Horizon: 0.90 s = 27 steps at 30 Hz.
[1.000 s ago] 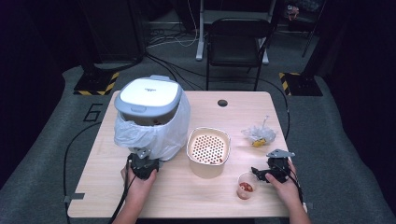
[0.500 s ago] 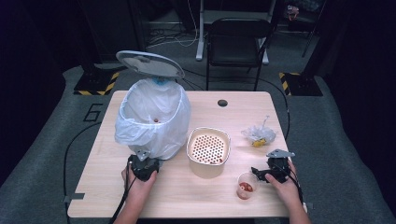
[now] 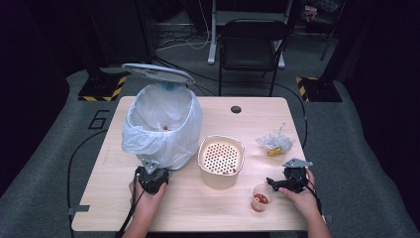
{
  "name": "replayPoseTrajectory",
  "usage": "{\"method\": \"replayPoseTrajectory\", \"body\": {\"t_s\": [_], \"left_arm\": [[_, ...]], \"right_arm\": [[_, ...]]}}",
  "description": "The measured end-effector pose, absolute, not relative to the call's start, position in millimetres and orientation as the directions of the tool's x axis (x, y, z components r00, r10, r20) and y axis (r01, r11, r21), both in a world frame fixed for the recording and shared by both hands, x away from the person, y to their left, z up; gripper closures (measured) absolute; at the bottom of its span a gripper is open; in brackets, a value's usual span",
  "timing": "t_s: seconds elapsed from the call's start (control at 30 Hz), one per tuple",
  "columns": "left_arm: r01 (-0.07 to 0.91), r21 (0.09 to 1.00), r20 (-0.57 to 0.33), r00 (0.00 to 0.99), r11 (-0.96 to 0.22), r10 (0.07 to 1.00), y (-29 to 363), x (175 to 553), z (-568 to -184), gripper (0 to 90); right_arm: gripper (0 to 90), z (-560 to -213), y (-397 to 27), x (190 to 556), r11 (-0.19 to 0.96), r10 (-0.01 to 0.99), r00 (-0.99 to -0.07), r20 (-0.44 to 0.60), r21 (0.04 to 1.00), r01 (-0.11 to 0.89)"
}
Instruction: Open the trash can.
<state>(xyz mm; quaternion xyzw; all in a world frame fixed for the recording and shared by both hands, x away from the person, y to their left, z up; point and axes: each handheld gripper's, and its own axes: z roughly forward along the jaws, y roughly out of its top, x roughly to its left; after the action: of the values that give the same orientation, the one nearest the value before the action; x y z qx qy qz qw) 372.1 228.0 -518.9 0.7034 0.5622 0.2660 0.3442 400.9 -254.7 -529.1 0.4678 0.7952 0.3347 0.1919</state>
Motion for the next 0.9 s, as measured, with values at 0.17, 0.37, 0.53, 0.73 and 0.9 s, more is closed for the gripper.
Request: {"method": "replayPoseTrajectory", "body": {"t_s": [0.17, 0.37, 0.53, 0.73, 0.9], "left_arm": [[0.606, 0.784, -0.005, 0.224, -0.135, 0.975, 229, 371, -520, 51.3], [0.572, 0.81, -0.006, 0.223, -0.126, 0.975, 230, 367, -524, 51.3], [0.552, 0.825, -0.005, 0.224, -0.123, 0.975, 230, 365, -526, 51.3], [0.551, 0.825, -0.005, 0.225, -0.123, 0.974, 230, 365, -527, 51.3], [0.551, 0.825, -0.006, 0.224, -0.122, 0.975, 230, 365, -527, 51.3]], "right_arm": [[1.4, -529, -255, 401, 0.332, 0.878, -0.479, 0.008, 0.71, 0.621], [15.3, -524, -260, 400, 0.325, 0.882, -0.471, 0.007, 0.714, 0.62], [16.2, -523, -258, 401, 0.331, 0.882, -0.471, 0.004, 0.706, 0.626], [18.5, -518, -255, 401, 0.335, 0.887, -0.461, 0.004, 0.681, 0.651], [17.3, -504, -255, 401, 0.352, 0.89, -0.455, -0.031, 0.68, 0.643]]}}
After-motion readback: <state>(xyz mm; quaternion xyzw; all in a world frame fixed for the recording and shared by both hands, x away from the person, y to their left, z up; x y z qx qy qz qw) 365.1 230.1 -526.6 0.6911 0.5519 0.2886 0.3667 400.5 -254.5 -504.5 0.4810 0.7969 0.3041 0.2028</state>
